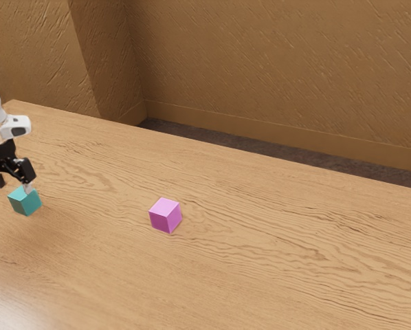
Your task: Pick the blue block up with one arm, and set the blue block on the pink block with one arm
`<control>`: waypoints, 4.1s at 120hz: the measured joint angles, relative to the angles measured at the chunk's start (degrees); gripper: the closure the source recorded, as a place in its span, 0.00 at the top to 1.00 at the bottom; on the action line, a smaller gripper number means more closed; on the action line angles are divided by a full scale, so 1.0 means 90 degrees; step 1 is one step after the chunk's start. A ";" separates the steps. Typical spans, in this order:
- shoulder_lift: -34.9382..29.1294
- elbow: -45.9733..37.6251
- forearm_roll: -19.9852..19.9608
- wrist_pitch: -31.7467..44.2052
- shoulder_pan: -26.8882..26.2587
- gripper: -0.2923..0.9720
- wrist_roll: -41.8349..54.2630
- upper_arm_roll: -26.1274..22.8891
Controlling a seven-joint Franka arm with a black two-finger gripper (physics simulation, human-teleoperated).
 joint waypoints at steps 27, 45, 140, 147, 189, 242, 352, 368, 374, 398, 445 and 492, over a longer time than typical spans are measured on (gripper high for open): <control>0.0995 0.1212 -0.0318 -0.0019 0.0159 0.77 0.0453 -0.0052; 0.1355 0.1474 -0.0601 -0.0061 0.0154 0.77 0.0777 -0.0035; 0.1840 0.1361 -0.0816 0.0163 0.0419 0.77 0.1636 -0.0065; 0.1945 0.1375 -0.0811 0.0258 0.0496 0.77 0.1709 -0.0066; 0.2756 0.2182 -0.1041 0.0497 0.1005 0.77 0.2430 -0.0398; 0.3213 0.2509 -0.1361 0.0394 0.1142 0.77 0.2974 -0.0363; 0.3878 0.2988 -0.1747 0.0371 0.1290 0.77 0.3372 -0.0348; 0.3937 0.3048 -0.1812 0.0381 0.1286 0.77 0.3394 -0.0348; 0.3954 0.3069 -0.1826 0.0381 0.1285 0.77 0.3400 -0.0348; 0.3956 0.3084 -0.1850 0.0374 0.1279 0.65 0.3421 -0.0348; 0.3934 0.3073 -0.1825 0.0398 0.1279 0.52 0.3418 -0.0339; 0.3323 0.2999 -0.1431 0.0092 0.1012 0.53 0.3008 -0.0360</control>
